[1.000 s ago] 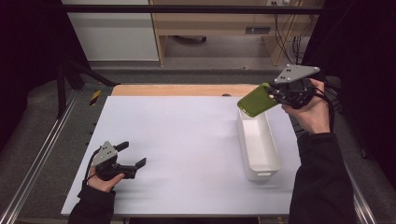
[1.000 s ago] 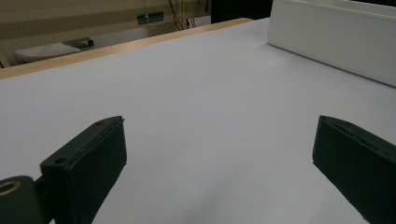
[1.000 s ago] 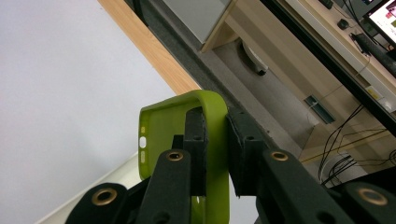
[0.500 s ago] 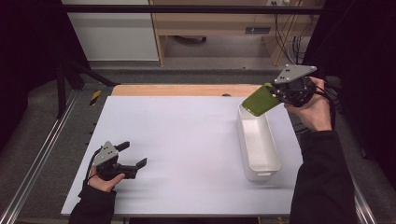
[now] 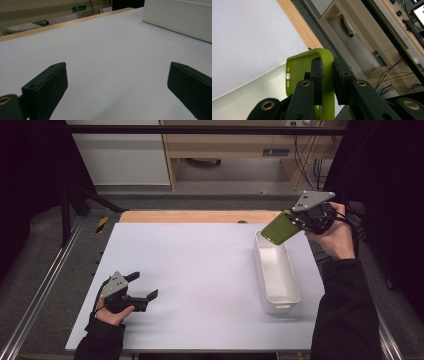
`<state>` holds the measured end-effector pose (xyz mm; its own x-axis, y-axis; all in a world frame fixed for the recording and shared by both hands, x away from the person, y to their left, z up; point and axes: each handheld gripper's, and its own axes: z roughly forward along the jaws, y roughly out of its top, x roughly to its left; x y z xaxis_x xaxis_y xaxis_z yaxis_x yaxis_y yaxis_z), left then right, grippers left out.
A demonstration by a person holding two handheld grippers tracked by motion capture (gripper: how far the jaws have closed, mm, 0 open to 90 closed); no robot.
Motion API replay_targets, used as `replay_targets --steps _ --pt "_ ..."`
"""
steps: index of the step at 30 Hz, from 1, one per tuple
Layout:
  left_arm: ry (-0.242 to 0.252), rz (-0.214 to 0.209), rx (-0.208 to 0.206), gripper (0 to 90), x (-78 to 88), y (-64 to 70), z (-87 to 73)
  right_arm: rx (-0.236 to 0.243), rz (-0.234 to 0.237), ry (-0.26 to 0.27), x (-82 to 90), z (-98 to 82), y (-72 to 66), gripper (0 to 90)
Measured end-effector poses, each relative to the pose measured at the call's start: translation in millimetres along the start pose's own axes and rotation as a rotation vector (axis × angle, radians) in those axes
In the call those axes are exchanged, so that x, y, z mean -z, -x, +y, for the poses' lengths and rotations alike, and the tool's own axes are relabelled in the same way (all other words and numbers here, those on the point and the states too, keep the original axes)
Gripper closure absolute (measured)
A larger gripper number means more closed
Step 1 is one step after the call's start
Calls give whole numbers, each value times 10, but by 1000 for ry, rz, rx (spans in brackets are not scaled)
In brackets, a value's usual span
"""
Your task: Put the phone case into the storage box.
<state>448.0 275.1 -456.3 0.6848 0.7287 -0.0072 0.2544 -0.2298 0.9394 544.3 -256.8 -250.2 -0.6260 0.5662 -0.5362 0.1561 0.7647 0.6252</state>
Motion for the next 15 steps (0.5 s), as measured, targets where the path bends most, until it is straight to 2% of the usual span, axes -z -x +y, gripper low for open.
replay_targets --steps 7,11,15 --pt "1 -1 -3 30 -2 -5 -2 28 -1 -16 -7 -17 21 790" --pt "1 -2 -5 30 -5 -4 -2 37 14 -18 -44 -19 30 790" --pt "3 -3 -6 30 -6 -6 -3 72 33 -27 -102 -23 38 789"
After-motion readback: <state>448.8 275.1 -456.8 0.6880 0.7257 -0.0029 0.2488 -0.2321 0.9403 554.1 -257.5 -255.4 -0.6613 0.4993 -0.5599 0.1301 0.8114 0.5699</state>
